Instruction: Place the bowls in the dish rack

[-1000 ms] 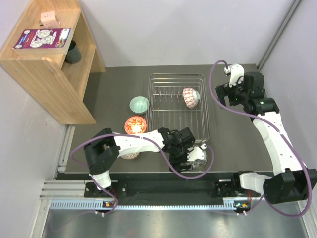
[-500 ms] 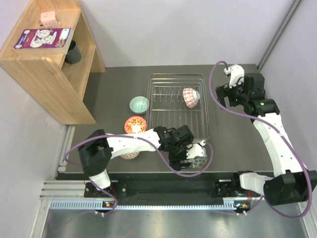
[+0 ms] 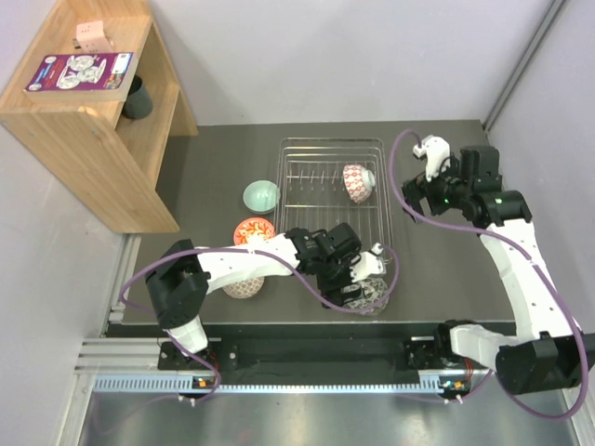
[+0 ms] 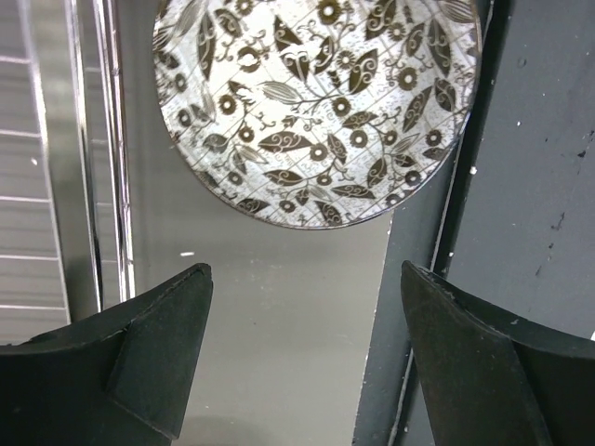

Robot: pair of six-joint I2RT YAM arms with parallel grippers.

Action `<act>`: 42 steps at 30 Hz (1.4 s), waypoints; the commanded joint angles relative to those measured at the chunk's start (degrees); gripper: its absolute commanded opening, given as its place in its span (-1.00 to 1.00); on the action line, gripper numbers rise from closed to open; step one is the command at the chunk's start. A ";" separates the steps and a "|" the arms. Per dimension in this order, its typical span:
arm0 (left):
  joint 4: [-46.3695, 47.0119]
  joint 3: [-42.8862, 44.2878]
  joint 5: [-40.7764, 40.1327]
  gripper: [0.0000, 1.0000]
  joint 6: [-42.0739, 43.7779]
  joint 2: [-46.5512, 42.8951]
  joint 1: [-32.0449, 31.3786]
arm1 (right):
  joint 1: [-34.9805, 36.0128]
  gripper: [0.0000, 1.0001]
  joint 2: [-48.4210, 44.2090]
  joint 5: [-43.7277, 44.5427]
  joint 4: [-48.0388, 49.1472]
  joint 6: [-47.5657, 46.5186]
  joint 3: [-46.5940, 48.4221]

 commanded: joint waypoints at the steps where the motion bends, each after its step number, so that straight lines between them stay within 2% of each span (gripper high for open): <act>1: 2.50 1.40 -0.53 0.75 -2.75 -0.86 1.76 | -0.42 0.86 -4.89 -5.92 -7.07 -7.86 -2.09; 10: 1.18 5.71 -0.71 0.71 -5.21 4.06 2.03 | -0.41 0.89 -9.99 -6.19 -7.51 -7.42 -4.22; 34: 1.80 12.30 -2.02 0.65 -6.71 15.22 2.47 | -0.41 0.89 -12.54 -6.98 -6.19 -6.54 -6.06; 37: 1.54 12.74 -1.67 0.58 -6.62 16.63 2.47 | -0.42 0.89 -12.72 -7.33 -6.02 -6.54 -6.15; 40: 1.19 13.53 -1.15 0.44 -6.53 17.95 2.47 | -0.42 0.89 -12.72 -7.59 -5.84 -6.54 -5.89; 42: 0.83 13.70 -1.06 0.18 -6.45 18.65 2.47 | -0.33 0.89 -12.81 -7.86 -5.76 -6.46 -5.80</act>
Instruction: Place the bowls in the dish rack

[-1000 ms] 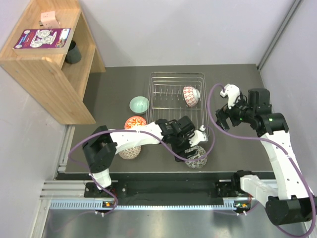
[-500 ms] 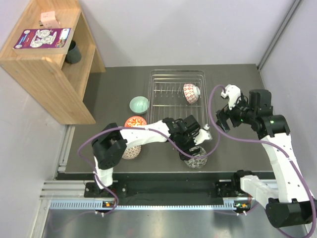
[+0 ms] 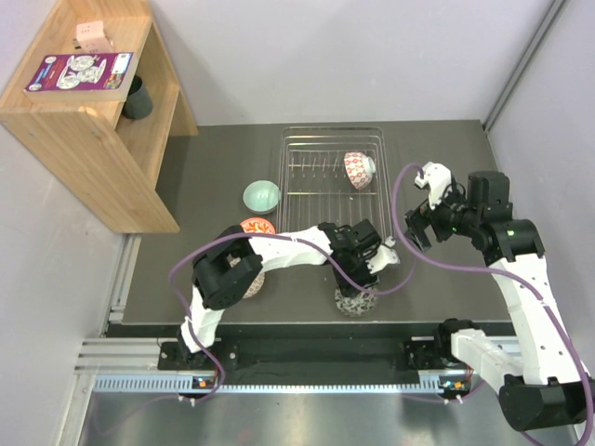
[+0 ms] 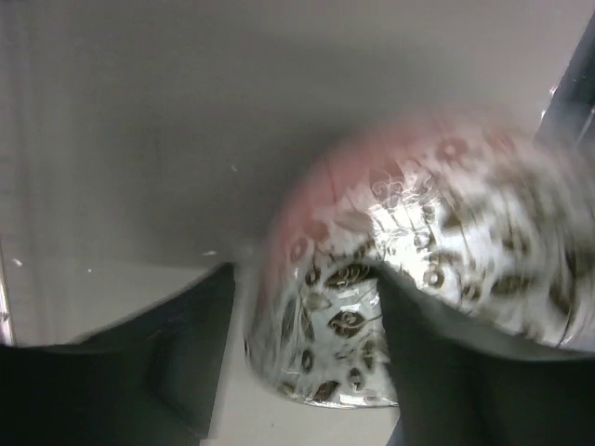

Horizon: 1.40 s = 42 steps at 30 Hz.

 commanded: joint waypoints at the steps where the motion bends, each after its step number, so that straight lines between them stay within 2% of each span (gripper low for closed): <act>1: 0.26 2.25 -1.08 0.08 -0.39 1.52 0.63 | -0.41 0.89 -1.05 -2.02 1.68 -0.20 0.74; 2: 0.09 2.25 -0.99 -0.01 -0.30 1.61 0.72 | -0.42 0.89 -1.05 -2.02 1.76 -0.03 0.74; 3: -0.17 2.25 -0.90 -0.18 -0.13 1.61 0.72 | -0.42 0.89 -1.22 -2.11 1.76 -0.03 0.91; 9: -1.05 2.25 -0.29 -0.66 0.66 0.56 0.72 | -0.42 0.89 -1.22 -2.20 2.03 0.06 1.35; 10: -1.32 2.08 -0.03 -0.87 0.84 0.29 0.72 | -0.42 0.89 -1.31 -2.20 2.03 0.15 1.70; 11: -1.32 1.99 0.06 -0.99 0.84 0.03 0.72 | -0.33 0.89 -1.31 -2.11 2.03 0.23 1.88; 20: -2.72 0.06 4.45 -1.00 3.56 -4.54 0.72 | -0.42 0.97 -1.49 -0.27 3.87 3.57 5.92; 29: -6.85 -1.70 9.11 -1.00 9.88 -12.87 0.81 | -0.42 0.99 -2.10 13.25 12.04 10.86 7.15; 31: -7.21 -1.70 9.38 -1.00 10.59 -14.82 1.07 | -0.68 0.99 -1.40 14.06 12.75 12.79 7.59; 36: -8.00 0.66 7.02 -1.00 12.70 -21.58 3.79 | -0.85 0.99 1.93 6.26 12.49 15.96 10.57; 42: -4.32 5.59 9.99 -1.00 14.63 -28.62 15.56 | -1.03 0.99 6.32 -7.89 13.71 20.00 13.30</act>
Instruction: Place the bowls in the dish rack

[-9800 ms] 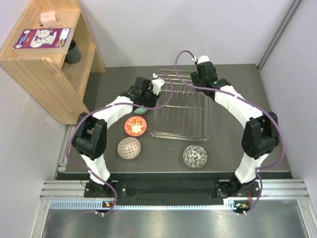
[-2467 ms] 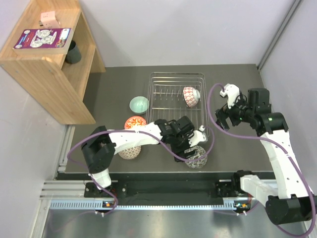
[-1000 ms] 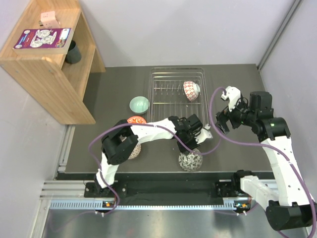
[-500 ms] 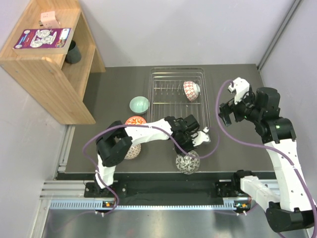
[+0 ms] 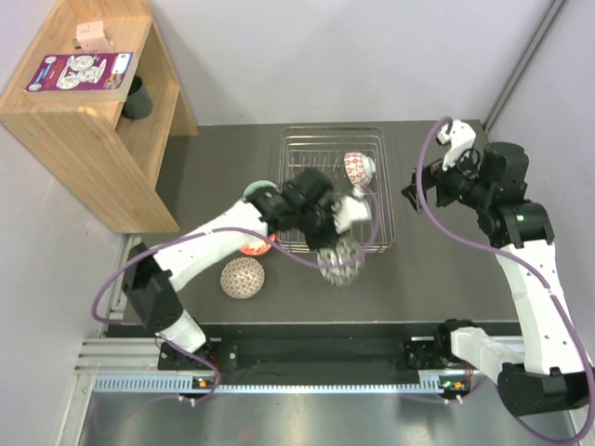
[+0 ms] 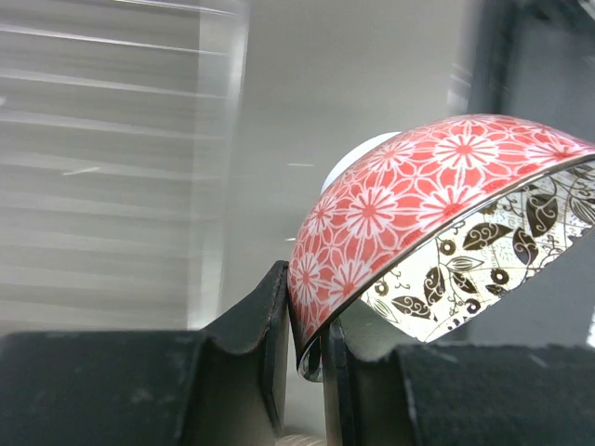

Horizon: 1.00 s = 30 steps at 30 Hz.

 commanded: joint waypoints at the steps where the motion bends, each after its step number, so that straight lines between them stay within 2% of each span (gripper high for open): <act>1: 5.22 5.24 2.65 -1.00 2.37 -7.18 9.22 | -0.75 0.99 2.90 -12.58 4.36 5.06 3.60; 6: 14.09 0.77 1.42 -1.00 3.69 -11.14 13.37 | -0.75 0.99 9.65 -29.97 5.07 7.78 4.39; 9: 14.11 1.11 2.82 -1.00 3.96 -10.18 14.43 | -0.66 1.00 13.35 -37.81 5.86 7.87 4.57; 11: 13.93 1.64 4.40 -1.00 4.05 -9.04 14.78 | -0.57 0.99 13.98 -40.96 12.14 10.41 3.35; 15: 15.16 2.25 5.20 -1.00 3.26 -8.07 14.78 | -0.57 0.99 15.47 -43.70 23.23 21.47 2.11; 18: 15.69 3.48 5.11 -1.00 2.47 -7.01 14.78 | 0.39 0.99 17.49 -46.52 25.02 23.95 2.81; 24: 15.42 5.24 4.76 -1.00 1.68 -5.25 14.78 | 5.57 0.99 18.64 -45.65 25.90 22.47 0.09; 30: 15.07 7.44 4.50 -1.00 1.06 -4.20 14.78 | 9.00 0.99 20.13 -43.54 21.86 16.50 -3.60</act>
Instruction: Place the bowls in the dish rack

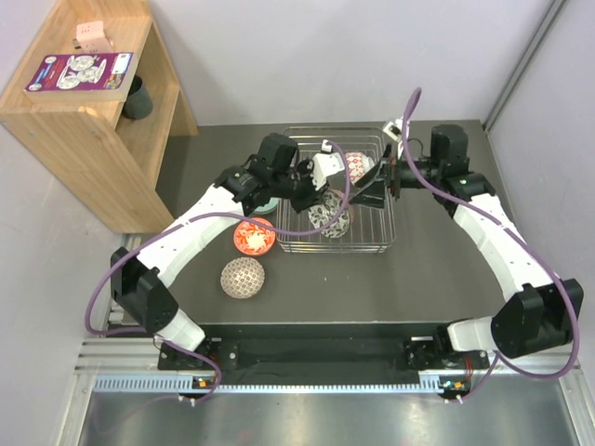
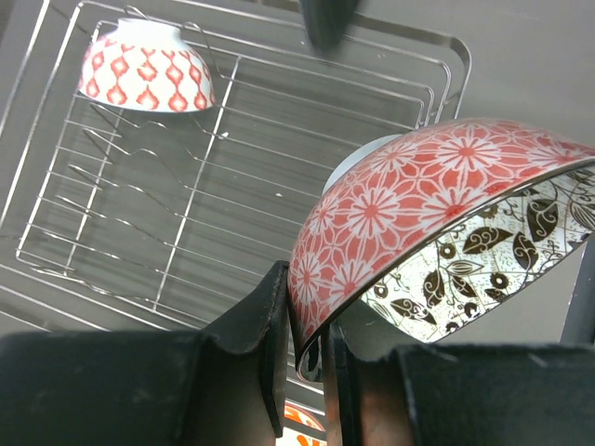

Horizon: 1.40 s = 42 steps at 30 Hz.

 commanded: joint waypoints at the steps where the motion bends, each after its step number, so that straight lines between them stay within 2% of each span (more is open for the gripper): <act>1: 4.60 4.66 1.72 -1.00 -1.34 -0.46 0.25 | 2.25 0.99 1.31 0.37 -0.52 -4.54 -2.49; 19: 5.83 3.61 3.92 -1.00 -2.84 0.07 0.25 | 6.04 0.99 4.48 -3.30 0.09 -4.72 -2.49; 28: 5.74 4.14 4.88 -1.00 -3.28 1.29 0.16 | 6.21 0.81 4.83 -9.63 1.23 -3.84 -2.05; 33: 6.01 4.14 4.97 -1.00 -3.81 1.74 0.16 | 6.56 0.77 5.10 -9.12 1.32 -3.49 -1.88; 36: 6.27 4.23 5.06 -1.00 -3.98 1.91 0.07 | 6.56 0.63 5.10 -9.02 3.16 -2.26 -2.58; 37: 6.27 4.31 5.06 -1.00 -4.07 2.00 0.07 | 6.56 0.46 5.18 -9.11 3.86 -1.73 -3.10; 42: 6.18 4.31 5.32 -1.00 -4.60 2.44 -0.02 | 6.65 0.05 5.80 -8.85 5.63 0.12 -3.11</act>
